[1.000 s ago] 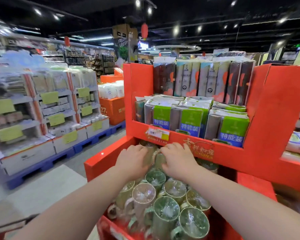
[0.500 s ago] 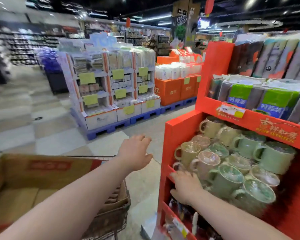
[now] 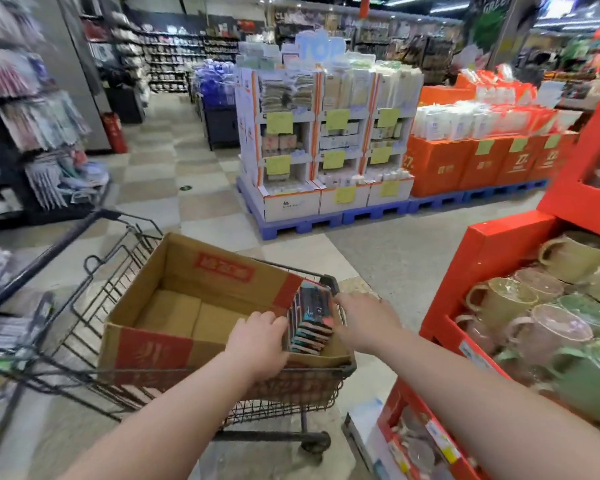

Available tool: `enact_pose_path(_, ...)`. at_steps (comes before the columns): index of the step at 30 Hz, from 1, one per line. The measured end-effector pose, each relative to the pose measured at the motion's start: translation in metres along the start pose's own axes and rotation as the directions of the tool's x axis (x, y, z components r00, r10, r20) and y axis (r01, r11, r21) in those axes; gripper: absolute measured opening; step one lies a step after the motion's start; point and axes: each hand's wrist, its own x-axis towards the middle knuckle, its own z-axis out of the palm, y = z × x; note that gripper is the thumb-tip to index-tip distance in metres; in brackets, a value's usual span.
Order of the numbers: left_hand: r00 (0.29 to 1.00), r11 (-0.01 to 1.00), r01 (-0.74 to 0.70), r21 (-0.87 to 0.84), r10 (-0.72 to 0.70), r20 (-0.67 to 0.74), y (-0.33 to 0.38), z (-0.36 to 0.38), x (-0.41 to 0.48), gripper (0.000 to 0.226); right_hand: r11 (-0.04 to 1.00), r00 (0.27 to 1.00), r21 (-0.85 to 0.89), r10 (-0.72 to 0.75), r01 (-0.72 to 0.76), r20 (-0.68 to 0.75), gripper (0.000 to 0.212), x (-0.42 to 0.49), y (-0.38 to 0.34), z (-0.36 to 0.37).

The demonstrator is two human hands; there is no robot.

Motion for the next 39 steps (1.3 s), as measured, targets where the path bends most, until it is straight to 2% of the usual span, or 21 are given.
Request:
enact_pose_path(7, 0.987, 0.997, 0.071, -0.005, -0.070, 0.144, -0.021, 0.028, 0.033, 0.056, 0.998, 0.996, 0.001, -0.066, 0.066, -0.060, 0.040, 0.073, 0.001, -0.026)
enact_pose_path(12, 0.976, 0.994, 0.111, -0.014, -0.107, 0.192, -0.013, 0.031, 0.084, 0.054, 0.997, 0.995, -0.007, -0.080, 0.080, -0.051, 0.049, 0.135, 0.035, -0.021)
enact_pose_path(17, 0.976, 0.990, 0.141, -0.023, -0.135, 0.169, -0.001, 0.020, 0.137, 0.058, 0.994, 0.993, 0.017, -0.111, 0.111, 0.035, 0.039, 0.179, 0.068, 0.003)
enact_pose_path(24, 0.985, 0.991, 0.132, -0.036, -0.127, 0.116, 0.001, 0.010, 0.193, 0.052, 0.993, 0.973, 0.055, -0.114, 0.105, 0.198, 0.041, 0.208, 0.089, 0.065)
enact_pose_path(29, 0.992, 0.994, 0.102, -0.037, -0.099, 0.081, -0.013, 0.007, 0.236, 0.053, 0.991, 0.960, 0.123, -0.076, 0.044, 0.271, 0.027, 0.224, 0.094, 0.113)
enact_pose_path(33, 0.996, 0.996, 0.061, -0.063, -0.056, 0.070, -0.032, 0.014, 0.272, 0.054, 0.987, 0.946, 0.159, -0.021, -0.033, 0.323, 0.026, 0.239, 0.092, 0.133)
enact_pose_path(39, 0.976, 0.995, 0.003, -0.100, 0.019, 0.219, -0.067, 0.051, 0.321, 0.061, 0.959, 0.905, 0.217, 0.079, -0.184, 0.418, 0.028, 0.272, 0.083, 0.157)
